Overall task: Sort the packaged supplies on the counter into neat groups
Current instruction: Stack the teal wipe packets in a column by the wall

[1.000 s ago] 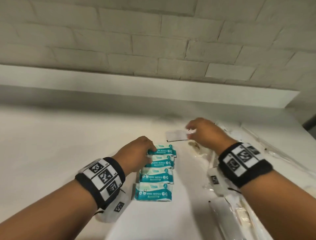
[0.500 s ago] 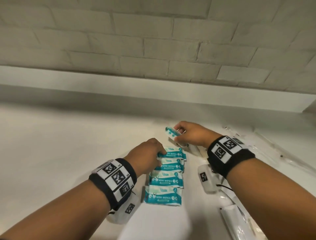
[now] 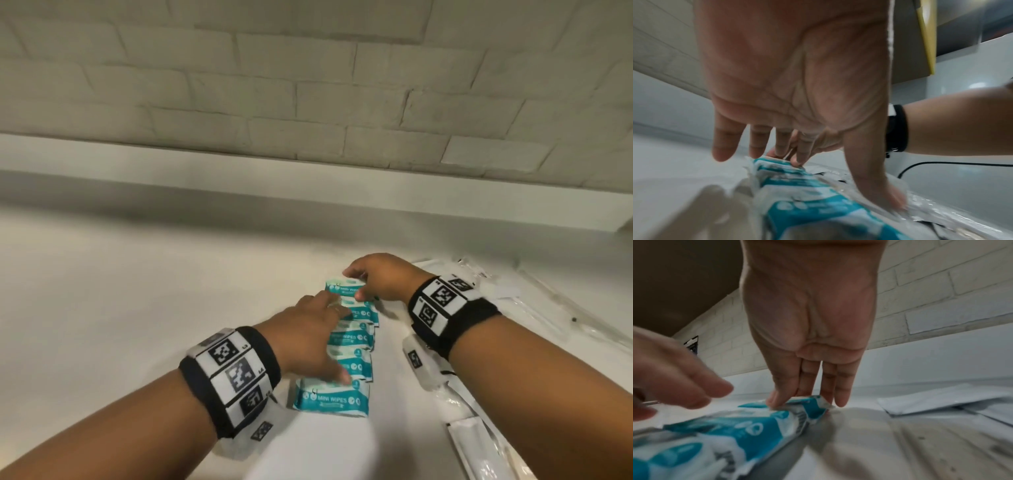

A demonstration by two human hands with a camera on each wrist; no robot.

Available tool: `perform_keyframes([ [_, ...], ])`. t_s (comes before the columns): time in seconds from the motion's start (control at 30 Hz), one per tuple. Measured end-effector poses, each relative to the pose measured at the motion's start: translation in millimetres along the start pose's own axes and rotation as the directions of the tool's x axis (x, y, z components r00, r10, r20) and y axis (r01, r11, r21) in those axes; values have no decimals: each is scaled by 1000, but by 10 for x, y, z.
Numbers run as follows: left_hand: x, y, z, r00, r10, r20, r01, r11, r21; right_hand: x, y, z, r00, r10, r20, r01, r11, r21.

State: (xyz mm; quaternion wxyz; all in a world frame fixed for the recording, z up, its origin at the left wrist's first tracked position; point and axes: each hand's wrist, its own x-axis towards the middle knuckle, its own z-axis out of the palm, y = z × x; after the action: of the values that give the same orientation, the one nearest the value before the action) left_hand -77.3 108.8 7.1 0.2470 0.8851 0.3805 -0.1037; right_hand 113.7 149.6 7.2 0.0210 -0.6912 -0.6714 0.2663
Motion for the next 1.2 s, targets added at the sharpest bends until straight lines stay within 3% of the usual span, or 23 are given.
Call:
perform_keyframes([
  [0.07, -78, 56, 53, 992, 43, 116, -54, 994, 99, -9, 23, -24, 1000, -11, 6, 11, 1000, 11],
  [0.13, -116, 96, 147, 985, 63, 158, -92, 979, 184, -31, 35, -42, 1000, -9, -8, 9, 1000, 8],
  [0.3, -100, 118, 300, 996, 75, 42, -83, 969, 234, -80, 40, -11, 1000, -19, -10, 18, 998, -64],
  [0.4, -43, 104, 258, 997, 70, 33, -75, 969, 233, -28, 67, 18, 999, -26, -32, 23, 997, -69],
  [0.73, 582, -202, -139, 1000, 29, -9, -26, 970, 241, 668, 96, -155, 989, -103, -105, 66, 947, -316],
  [1.0, 1319, -596, -562, 990, 54, -134, -17, 966, 258, 1443, 194, -467, 998, -24, -63, 11, 978, -209],
  [1.2, 1751, -824, -722, 994, 97, -41, -84, 965, 249, 1784, 197, -614, 999, -47, -24, 46, 998, -30],
])
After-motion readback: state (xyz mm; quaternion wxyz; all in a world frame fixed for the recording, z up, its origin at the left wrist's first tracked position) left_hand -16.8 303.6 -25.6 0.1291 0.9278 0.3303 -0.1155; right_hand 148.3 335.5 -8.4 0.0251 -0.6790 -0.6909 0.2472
